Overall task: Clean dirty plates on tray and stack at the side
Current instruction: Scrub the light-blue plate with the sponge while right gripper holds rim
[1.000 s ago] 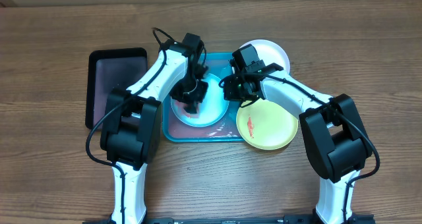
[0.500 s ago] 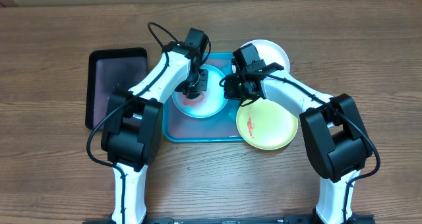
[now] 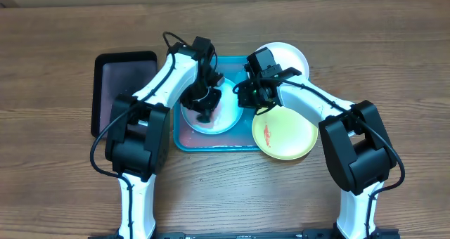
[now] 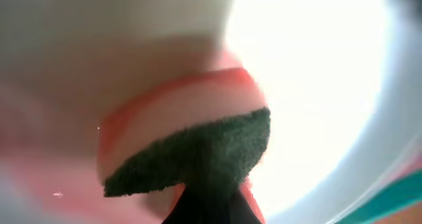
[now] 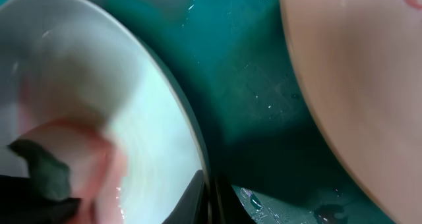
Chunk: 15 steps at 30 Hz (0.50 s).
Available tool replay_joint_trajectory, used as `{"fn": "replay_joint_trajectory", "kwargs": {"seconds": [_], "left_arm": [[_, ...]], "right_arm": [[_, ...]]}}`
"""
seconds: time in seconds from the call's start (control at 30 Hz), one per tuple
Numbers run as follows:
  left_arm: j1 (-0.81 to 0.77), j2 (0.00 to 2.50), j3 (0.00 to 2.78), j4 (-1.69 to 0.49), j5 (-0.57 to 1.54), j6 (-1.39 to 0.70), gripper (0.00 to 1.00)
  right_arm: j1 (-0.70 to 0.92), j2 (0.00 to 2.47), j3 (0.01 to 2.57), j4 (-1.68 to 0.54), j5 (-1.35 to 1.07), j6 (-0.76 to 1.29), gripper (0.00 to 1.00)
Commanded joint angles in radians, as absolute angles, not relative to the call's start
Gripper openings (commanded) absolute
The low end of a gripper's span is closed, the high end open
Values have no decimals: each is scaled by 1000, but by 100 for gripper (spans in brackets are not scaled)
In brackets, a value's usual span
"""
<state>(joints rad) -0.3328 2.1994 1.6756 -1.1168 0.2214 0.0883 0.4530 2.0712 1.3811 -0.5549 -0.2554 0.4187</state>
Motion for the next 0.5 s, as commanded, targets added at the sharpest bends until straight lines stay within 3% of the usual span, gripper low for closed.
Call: {"fn": "replay_joint_trajectory", "kwargs": {"seconds": [0.0, 0.1, 0.27, 0.37, 0.47], "left_arm": [[-341, 2198, 1679, -1037, 373, 163, 4], [-341, 2198, 1679, -923, 252, 15, 4], [-341, 2198, 1679, -860, -260, -378, 4], [-341, 2198, 1679, -922, -356, -450, 4], [-343, 2198, 1679, -1008, -319, -413, 4]], "right_arm": [[452, 2078, 1407, -554, -256, 424, 4], [452, 2078, 1407, -556, -256, 424, 4], [452, 2078, 1407, -556, -255, 424, 4], [452, 2078, 1407, -555, -255, 424, 4], [452, 2078, 1407, -554, -255, 424, 4]]}}
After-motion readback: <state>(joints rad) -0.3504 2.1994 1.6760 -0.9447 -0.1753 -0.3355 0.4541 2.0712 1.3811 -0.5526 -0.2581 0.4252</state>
